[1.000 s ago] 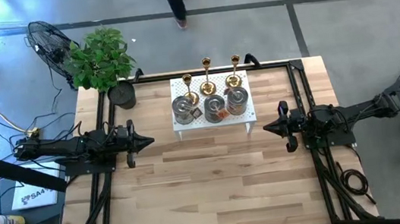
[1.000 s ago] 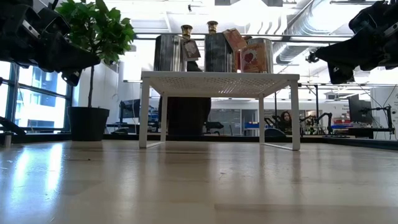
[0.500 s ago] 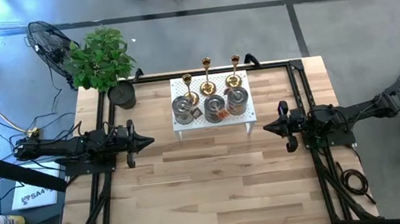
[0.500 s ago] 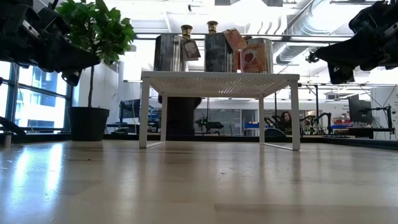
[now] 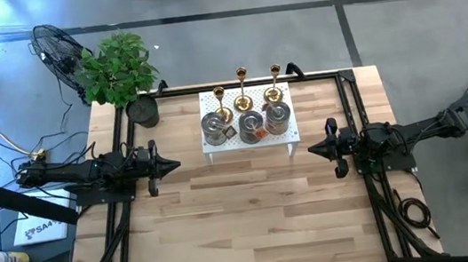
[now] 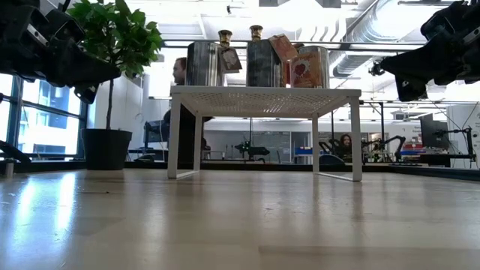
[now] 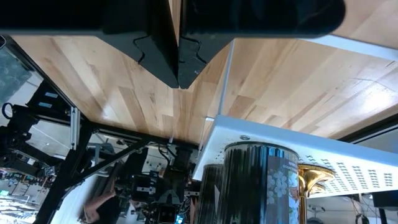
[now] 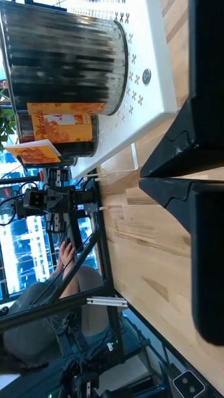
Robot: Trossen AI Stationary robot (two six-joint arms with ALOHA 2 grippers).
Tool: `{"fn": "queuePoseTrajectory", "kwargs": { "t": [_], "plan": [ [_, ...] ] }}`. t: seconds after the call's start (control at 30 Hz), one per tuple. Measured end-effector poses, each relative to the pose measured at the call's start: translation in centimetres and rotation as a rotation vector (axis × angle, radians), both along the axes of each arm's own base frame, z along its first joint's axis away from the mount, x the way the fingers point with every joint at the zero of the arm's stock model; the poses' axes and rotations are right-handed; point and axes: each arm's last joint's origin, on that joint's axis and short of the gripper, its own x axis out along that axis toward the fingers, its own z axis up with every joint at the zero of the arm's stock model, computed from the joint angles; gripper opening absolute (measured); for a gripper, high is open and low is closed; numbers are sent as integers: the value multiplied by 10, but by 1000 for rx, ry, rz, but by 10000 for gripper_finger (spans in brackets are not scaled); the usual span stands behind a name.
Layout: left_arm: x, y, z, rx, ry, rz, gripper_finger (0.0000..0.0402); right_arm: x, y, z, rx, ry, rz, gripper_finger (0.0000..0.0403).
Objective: Pick & Place candle stick holders
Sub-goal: Return to Home Position
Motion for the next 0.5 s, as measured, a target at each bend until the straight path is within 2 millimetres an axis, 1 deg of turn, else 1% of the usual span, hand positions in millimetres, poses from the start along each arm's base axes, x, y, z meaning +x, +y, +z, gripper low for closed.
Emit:
{"fn": "queuePoseTrajectory", "kwargs": {
  "t": [0.5],
  "plan": [
    [0, 0, 0, 0, 2, 0, 0, 0, 0, 0, 0, 0, 0, 5]
  ]
}}
